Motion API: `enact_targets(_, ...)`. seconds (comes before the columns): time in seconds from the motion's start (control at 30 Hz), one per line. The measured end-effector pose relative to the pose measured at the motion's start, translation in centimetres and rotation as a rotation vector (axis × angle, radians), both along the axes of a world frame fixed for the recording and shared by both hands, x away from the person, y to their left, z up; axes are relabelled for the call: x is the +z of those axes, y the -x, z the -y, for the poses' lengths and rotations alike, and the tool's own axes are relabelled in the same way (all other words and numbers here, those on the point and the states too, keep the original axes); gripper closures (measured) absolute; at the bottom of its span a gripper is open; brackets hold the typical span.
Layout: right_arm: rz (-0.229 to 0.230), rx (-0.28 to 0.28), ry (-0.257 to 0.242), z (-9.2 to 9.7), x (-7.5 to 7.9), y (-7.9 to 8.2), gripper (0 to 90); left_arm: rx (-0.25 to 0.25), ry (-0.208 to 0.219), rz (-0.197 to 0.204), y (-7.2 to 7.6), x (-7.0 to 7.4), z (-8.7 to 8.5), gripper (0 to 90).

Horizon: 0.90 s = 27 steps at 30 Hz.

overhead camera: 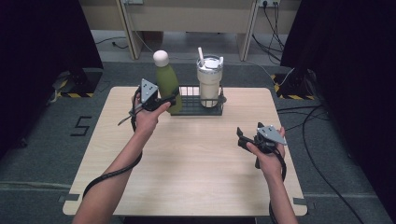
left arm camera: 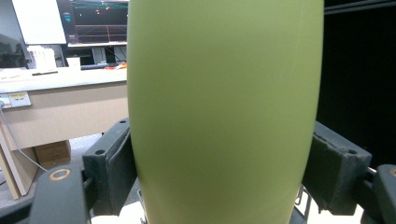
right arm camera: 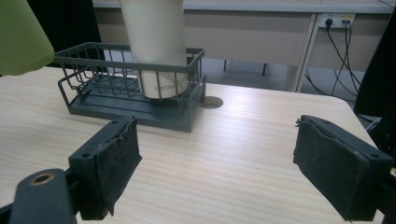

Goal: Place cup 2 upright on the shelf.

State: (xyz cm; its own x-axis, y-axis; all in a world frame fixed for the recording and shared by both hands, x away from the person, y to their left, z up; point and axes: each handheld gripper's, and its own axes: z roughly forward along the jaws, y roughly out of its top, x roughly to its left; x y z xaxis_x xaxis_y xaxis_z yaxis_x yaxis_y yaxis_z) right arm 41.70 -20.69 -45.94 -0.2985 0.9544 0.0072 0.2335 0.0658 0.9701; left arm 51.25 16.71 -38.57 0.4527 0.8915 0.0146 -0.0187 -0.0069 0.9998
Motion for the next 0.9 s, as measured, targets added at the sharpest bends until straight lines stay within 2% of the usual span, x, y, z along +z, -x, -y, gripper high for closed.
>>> enact_targets(0.9, -0.001, -0.006, -0.007, 0.3, -0.1, 0.0, 14.4, -0.001, 0.009, -0.009, -2.6, 1.1, 1.9, 20.5)
